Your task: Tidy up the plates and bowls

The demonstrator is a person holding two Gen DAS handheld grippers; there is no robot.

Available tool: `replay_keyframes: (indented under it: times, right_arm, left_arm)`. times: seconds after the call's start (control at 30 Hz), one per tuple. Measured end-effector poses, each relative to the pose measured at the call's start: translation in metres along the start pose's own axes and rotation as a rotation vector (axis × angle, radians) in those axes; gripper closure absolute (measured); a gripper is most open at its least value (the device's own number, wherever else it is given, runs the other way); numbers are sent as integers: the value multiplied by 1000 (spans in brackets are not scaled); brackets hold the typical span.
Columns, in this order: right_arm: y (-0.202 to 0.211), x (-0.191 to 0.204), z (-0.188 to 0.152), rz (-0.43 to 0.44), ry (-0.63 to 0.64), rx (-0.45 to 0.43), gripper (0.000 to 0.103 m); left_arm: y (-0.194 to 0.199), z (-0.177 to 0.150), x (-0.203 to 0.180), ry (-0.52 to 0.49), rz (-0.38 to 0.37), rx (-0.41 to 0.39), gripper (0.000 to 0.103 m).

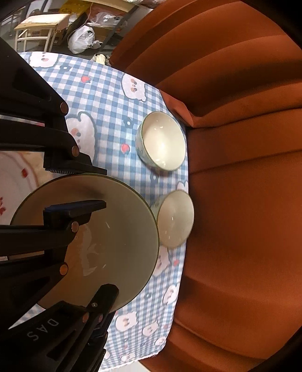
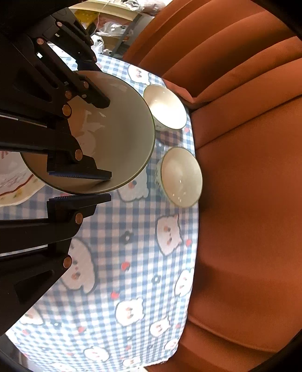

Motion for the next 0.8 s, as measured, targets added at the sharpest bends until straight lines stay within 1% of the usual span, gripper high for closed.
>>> replay_keyframes:
  times: [0.1, 0.27, 0.5, 0.7, 0.8]
  right_arm:
    - [16, -13, -7, -3, -11, -11, 88]
    - [37, -35, -24, -9, -18, -26, 88]
    - [57, -69, -51, 5, 4, -12, 88]
    - [62, -98, -76, 14, 22, 9, 88]
    - [57, -114, -90, 15, 23, 20, 88]
  left_arm:
    - [12, -6, -12, -18, -10, -16, 86]
    - [26, -21, -38, -27, -14, -20, 86]
    - [42, -48, -71, -9, 1, 10, 86]
    - [41, -74, -101, 2, 5, 35, 86]
    - [37, -86, -116, 4, 2, 46, 86]
Point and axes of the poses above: each gripper's, at about its wrist camera, not at the fingertips, and y roughly against the way its jaws point, x to its left, z to its top, the point moved 6 cm from there along -y, roughly the way its jaws point, and after that the axes turned 1 degree about -x, right-handed, at the moved point
